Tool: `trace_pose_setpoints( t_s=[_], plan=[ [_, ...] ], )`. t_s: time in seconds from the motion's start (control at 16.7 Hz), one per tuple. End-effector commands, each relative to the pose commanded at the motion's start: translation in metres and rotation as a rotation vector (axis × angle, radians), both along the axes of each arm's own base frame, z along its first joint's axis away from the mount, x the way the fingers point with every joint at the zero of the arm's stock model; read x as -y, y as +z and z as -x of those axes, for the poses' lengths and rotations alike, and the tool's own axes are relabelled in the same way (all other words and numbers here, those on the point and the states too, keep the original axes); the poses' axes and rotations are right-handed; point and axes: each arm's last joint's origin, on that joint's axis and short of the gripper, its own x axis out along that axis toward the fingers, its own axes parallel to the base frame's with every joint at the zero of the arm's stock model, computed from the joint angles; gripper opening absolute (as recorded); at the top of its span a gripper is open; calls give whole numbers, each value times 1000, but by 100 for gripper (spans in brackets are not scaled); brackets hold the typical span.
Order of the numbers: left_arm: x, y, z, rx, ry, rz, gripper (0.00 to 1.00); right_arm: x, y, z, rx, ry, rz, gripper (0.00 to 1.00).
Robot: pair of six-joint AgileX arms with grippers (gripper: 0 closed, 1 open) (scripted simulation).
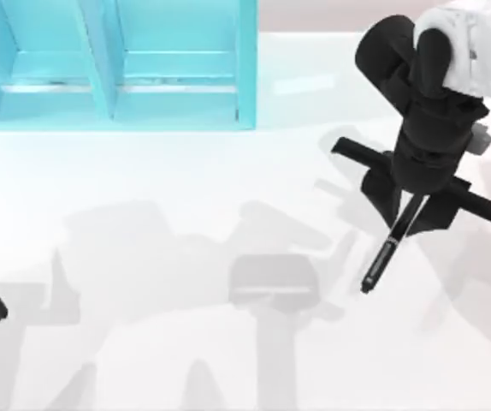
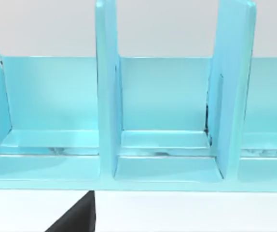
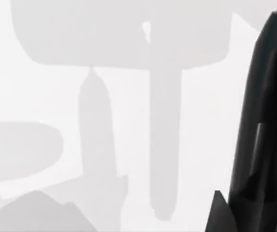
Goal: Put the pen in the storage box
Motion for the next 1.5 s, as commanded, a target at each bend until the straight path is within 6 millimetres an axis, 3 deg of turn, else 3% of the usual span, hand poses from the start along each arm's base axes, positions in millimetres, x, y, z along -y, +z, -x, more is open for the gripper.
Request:
trace_pose_setpoints(
  t_s=[0.18,0.48,0.6,0.72,0.9,1.08,1.32,1.5],
  plan=[
    [0,0,0,0,0,0,100,1,27,2,18,1,-9,0],
    [0,0,0,0,0,0,100,1,28,2,18,0,-9,0],
    [0,0,0,0,0,0,100,12,29,-5,17,-31,-11,0],
    [0,0,0,0,0,0,100,38,31,-17,12,-104,-12,0],
    [0,0,0,0,0,0,100,102,33,-37,-5,-269,-13,0],
    [0,0,0,0,0,0,100,190,35,-44,-32,-485,-15,0],
    [0,0,0,0,0,0,100,314,41,-17,-47,-789,-30,0],
    [0,0,0,0,0,0,100,372,49,12,-30,-939,-45,0]
  ],
)
